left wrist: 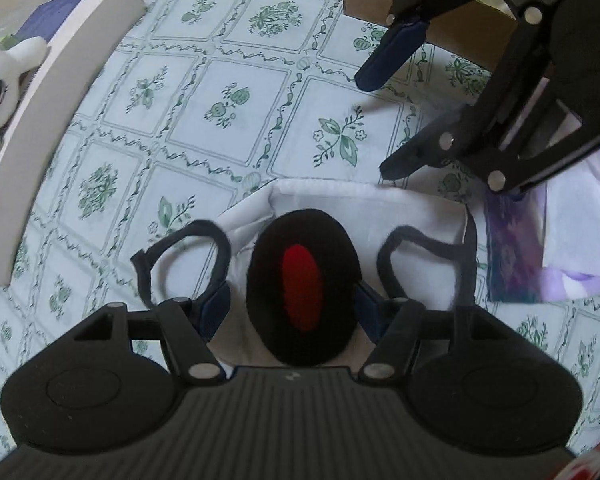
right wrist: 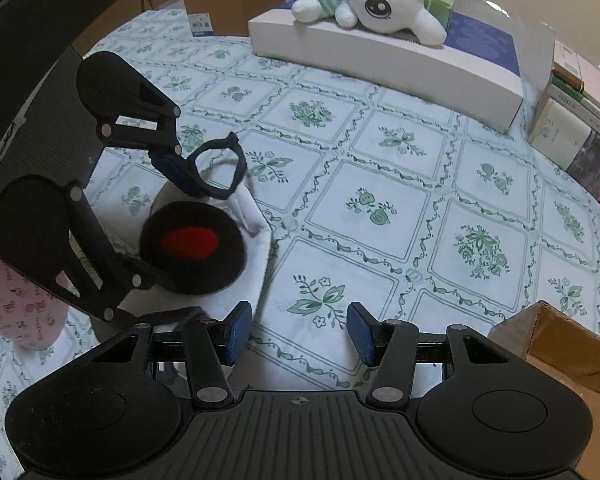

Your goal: Organize soft objects

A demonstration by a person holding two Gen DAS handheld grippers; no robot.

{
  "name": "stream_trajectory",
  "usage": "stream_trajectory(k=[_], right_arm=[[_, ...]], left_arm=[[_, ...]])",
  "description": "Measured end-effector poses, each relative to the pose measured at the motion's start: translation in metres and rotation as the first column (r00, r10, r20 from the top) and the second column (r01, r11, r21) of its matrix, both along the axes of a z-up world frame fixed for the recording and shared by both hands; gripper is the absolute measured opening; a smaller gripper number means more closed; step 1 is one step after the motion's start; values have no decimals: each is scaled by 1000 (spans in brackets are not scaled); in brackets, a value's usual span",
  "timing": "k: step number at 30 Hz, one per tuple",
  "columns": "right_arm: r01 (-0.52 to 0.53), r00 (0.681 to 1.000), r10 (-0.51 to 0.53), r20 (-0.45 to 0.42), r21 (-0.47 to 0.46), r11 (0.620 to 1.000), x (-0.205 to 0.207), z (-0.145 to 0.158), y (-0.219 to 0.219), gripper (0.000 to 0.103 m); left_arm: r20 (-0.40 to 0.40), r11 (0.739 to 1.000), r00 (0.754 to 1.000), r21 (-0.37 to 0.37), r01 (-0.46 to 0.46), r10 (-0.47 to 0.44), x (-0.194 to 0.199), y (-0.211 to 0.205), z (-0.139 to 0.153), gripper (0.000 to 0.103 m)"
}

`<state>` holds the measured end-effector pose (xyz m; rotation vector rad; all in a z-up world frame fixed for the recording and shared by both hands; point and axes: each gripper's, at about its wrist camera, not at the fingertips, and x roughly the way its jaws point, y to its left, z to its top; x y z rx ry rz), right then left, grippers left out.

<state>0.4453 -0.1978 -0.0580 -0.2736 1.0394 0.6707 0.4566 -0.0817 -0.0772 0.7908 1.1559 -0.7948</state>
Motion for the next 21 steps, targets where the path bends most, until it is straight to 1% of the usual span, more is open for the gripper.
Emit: stream_trajectory(k=[2,3,4,5,6,7,8,11,13,16,21], right_arm=[[2,1000,-2,-4,-2,1000,1,-3,-1,53],[4,1000,-5,-6,-1,1000,2,-3,-1,53],[6,1000,-6,-8,0,1000,2,-4,-1,53],[7,1000,-7,-11,2,1000,2,-4,-2,53],[8,1000,-8,-13,5,1000,2,-4,-2,53],[7,1000,-7,-17,10,1000,3,-4,-2,53],[7,1000,-6,-20,13,1000,2,-3,-1,53],[-1,1000,2,-29,22,1000,1,-1,2,53],[-5,999,6,-37,26,1000,3,-1,6,53],[-3,998,6,-65,37,999,9,-4,12,53],[-2,995,7,-104,44,999,22,-10,29,52]], left_arm=[[-3,1000,1000,-3,7,-7,-2,-4,-1,66],[-6,1000,1000,-4,10,-10,-3,-5,-1,63],[-22,1000,1000,-9,14,-14,-4,-5,-2,52],[-41,1000,999,-20,15,-15,-6,-6,-1,37],[-51,999,999,-30,14,-15,-8,-6,0,32],[-48,999,999,-32,14,-16,-10,-7,2,23],[-46,999,999,-32,17,-18,-13,-6,4,10],[-36,999,999,-48,1,-2,-19,3,16,9],[-27,996,999,-80,-27,25,-18,16,29,9],[8,986,994,-128,-103,105,-12,42,50,9],[50,959,972,-184,-216,229,-2,80,77,9]])
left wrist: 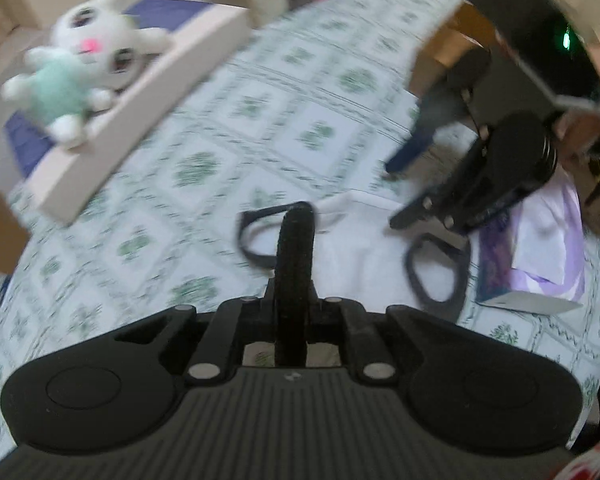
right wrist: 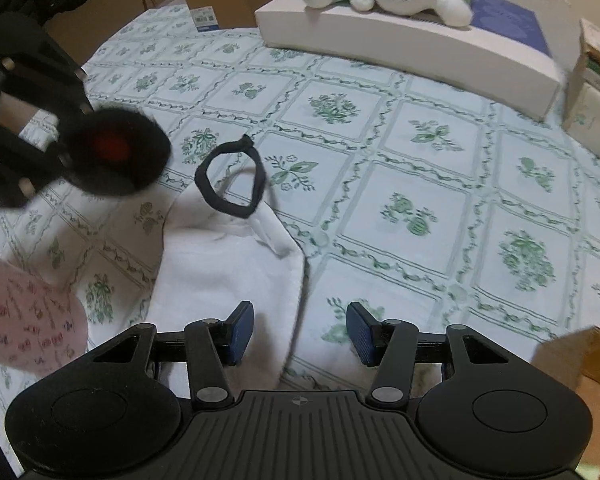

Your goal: Organize soft objects

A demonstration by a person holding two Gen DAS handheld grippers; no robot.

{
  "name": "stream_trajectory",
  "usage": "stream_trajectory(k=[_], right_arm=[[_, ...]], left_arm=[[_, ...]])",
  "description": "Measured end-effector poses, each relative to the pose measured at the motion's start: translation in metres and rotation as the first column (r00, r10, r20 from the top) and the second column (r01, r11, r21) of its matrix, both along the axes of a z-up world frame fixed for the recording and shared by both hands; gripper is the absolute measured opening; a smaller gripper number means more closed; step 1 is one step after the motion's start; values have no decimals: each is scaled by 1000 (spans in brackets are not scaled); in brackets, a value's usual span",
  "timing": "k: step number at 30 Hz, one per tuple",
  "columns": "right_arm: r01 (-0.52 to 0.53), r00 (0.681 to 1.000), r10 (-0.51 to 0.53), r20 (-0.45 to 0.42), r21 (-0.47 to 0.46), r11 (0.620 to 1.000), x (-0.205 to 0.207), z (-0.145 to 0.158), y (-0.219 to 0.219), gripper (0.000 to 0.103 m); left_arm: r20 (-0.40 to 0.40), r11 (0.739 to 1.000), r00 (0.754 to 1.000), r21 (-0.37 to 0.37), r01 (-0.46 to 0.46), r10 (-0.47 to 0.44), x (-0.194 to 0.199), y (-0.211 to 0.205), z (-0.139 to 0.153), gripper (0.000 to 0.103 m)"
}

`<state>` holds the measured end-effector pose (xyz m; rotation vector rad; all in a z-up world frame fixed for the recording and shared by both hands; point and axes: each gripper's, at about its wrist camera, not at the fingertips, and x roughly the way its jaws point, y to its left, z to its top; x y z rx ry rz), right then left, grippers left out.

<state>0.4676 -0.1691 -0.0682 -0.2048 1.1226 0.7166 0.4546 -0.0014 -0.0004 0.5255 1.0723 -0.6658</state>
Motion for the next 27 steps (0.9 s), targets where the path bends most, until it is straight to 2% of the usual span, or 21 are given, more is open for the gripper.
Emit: stream_trajectory(k=[6,10,11,12,13,17,27], right_arm=[[-5,1000,5,-9,-37,999,6,-13,17,51],[-9,1000,10,20,-62,998,0,-14,25,22],[-10,1000,12,22,-63,998,-1,-14,27,17],[-12,1000,14,28,-67,998,-2,-13,28,8],[-15,999,18,37,-78,997,-4,-13,30,5],[-37,995,47,94,-106,994,-14,-5,40,3],[8,972,-2,236,-24,1000,-28,46,52,3]], left_arm=[[12,996,997,-32,-78,79,0,28,7,9],[2,995,995,-38,-96,96,-6,35,-1,9],[0,994,995,-37,-100,100,-8,35,-3,9],[-3,994,995,-37,-103,103,-10,36,-5,9],[-5,994,994,-38,-106,106,-11,37,-6,9],[-6,992,993,-49,-118,118,-16,40,-7,9],[16,986,987,-46,-161,162,-28,52,4,9]])
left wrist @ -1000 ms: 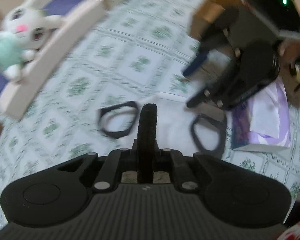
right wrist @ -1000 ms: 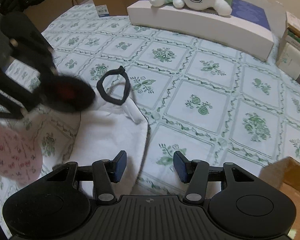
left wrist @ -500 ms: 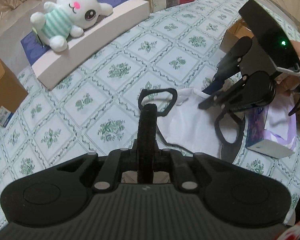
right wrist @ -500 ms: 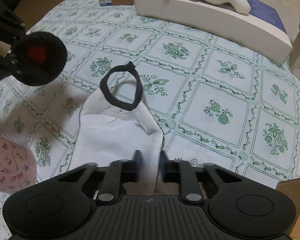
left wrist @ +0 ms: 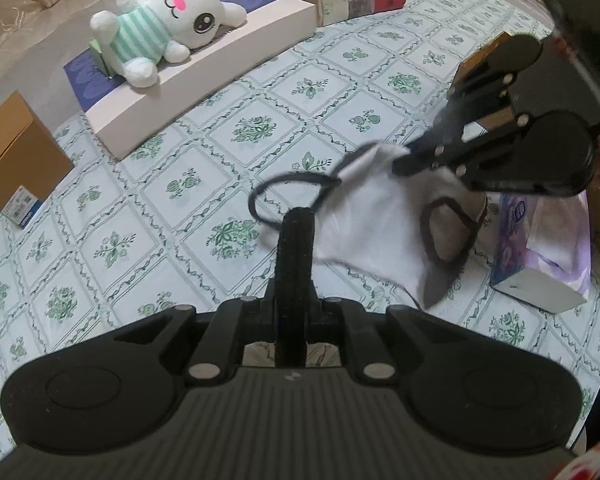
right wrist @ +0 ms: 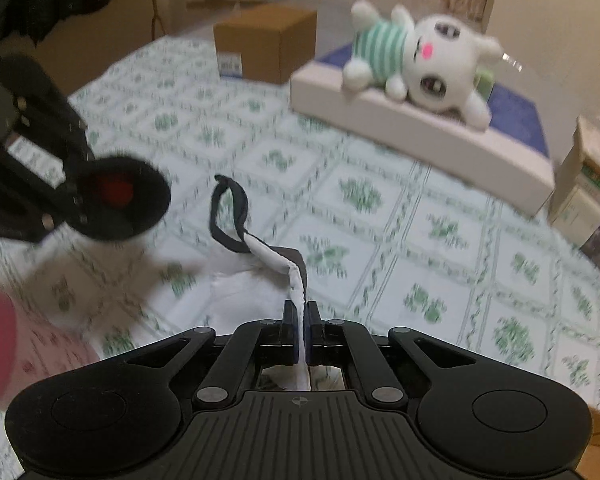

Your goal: Organize soft objects

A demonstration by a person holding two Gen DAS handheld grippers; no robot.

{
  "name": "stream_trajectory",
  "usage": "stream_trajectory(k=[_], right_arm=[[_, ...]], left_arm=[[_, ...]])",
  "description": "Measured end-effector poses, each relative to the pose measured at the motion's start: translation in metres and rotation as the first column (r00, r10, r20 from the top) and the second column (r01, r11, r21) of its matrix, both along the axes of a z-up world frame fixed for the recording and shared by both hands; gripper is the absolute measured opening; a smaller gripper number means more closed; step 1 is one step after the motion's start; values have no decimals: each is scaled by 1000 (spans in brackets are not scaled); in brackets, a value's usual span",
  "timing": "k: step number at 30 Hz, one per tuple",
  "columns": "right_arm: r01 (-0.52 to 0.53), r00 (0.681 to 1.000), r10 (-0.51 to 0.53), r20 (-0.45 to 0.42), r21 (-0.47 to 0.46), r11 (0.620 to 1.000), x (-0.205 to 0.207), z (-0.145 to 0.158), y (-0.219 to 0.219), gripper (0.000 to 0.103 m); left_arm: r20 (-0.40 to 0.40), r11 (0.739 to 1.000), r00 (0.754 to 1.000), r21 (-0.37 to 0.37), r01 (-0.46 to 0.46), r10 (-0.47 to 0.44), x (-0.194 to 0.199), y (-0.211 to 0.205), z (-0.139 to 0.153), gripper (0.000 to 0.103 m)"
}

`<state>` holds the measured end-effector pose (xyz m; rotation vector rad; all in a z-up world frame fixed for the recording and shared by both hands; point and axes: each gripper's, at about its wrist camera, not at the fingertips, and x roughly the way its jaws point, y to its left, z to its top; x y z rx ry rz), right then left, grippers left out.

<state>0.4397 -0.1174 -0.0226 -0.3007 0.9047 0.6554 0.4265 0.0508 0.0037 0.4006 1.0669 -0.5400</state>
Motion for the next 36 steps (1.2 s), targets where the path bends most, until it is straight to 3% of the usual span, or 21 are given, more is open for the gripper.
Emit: stream_trajectory(k=[8,23,31,36], right_arm=[[25,997,-27,71,36,999,-9,35,9,3],[78,993,-92,77,169,982,-39,83,17,3],[214,976,-217,-19,290,933,-82,84,-1,3],[274,962,-265,-70,299,914,-124,74,-14,3]], left_arm=[[31,999,999,2,-32,32,-14,14,14,9],[97,989,984,-34,-145,147,-49,53,42,9],[120,967,961,-87,-240,249,-98,80,41,9],[141,948,939,-108,-301,314,-144,100,35,9]])
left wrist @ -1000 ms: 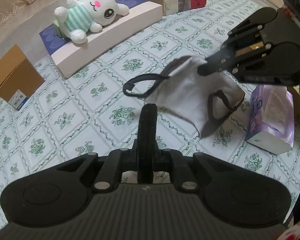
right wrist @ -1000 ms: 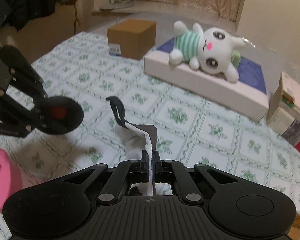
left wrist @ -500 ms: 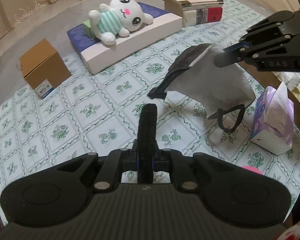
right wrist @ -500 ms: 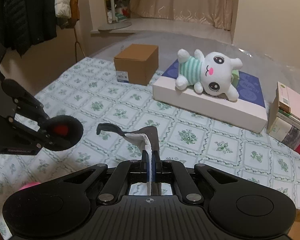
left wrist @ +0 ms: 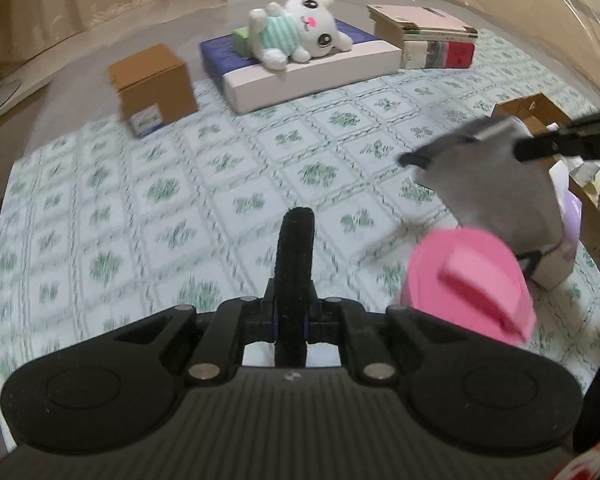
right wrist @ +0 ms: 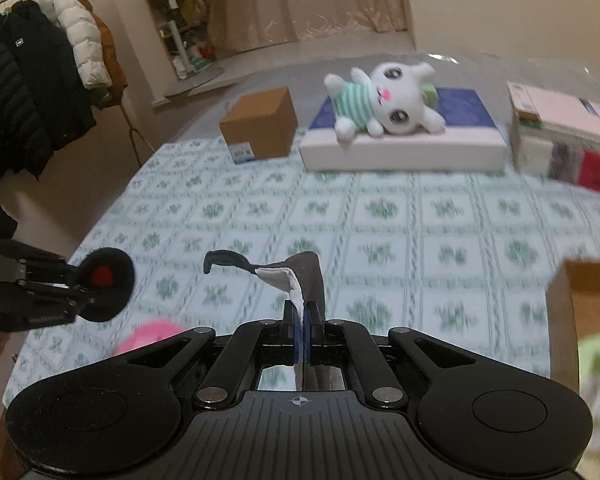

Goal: Organize soft objects
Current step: 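Carry the eye mask in the left gripper and grey bag in the right to the box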

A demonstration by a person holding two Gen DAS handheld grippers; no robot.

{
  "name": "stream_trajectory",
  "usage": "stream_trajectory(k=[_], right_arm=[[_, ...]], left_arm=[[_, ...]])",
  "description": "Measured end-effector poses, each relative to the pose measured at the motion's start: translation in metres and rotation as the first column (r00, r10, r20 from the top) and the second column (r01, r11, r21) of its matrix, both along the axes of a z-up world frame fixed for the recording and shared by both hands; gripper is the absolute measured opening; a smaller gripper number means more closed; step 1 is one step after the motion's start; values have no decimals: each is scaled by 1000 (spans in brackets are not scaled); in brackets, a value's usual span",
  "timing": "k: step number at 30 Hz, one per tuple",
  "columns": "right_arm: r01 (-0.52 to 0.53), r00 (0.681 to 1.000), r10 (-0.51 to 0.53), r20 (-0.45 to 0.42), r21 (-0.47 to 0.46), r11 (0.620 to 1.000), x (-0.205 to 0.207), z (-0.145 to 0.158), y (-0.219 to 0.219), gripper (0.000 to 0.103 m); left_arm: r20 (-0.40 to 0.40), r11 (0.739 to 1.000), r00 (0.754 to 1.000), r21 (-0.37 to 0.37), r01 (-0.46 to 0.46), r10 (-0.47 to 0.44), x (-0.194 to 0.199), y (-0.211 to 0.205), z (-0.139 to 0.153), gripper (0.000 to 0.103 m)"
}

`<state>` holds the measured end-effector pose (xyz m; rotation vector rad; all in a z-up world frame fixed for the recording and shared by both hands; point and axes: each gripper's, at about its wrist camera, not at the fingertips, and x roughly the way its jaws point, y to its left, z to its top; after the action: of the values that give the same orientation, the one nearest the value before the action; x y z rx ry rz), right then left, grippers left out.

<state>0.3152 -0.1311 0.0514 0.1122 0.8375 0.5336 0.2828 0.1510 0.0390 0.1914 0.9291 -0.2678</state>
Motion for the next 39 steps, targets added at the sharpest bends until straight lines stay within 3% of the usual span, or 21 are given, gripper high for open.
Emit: stream_trajectory(k=[10,20,28,39], right_arm=[[138,990,-131,-59,142,980,-106,-11,-38,3],[173,985,-169,-45,120,978,-184,-13,-71,3],[194,980,-196,8,106,975,-221,-6,-101,3],[324,943,-331,33,126,938,-258,-6,-169,3]], left_arm=[[48,997,996,-14,-71,72,-90,6,-10,9],[80,989,990,-108,-105,114,-160,-25,-14,9],[103,980,989,-177,-90,109,-190,-88,-17,9],[94,974,996,-223,25,-4,-192,-186,-18,9]])
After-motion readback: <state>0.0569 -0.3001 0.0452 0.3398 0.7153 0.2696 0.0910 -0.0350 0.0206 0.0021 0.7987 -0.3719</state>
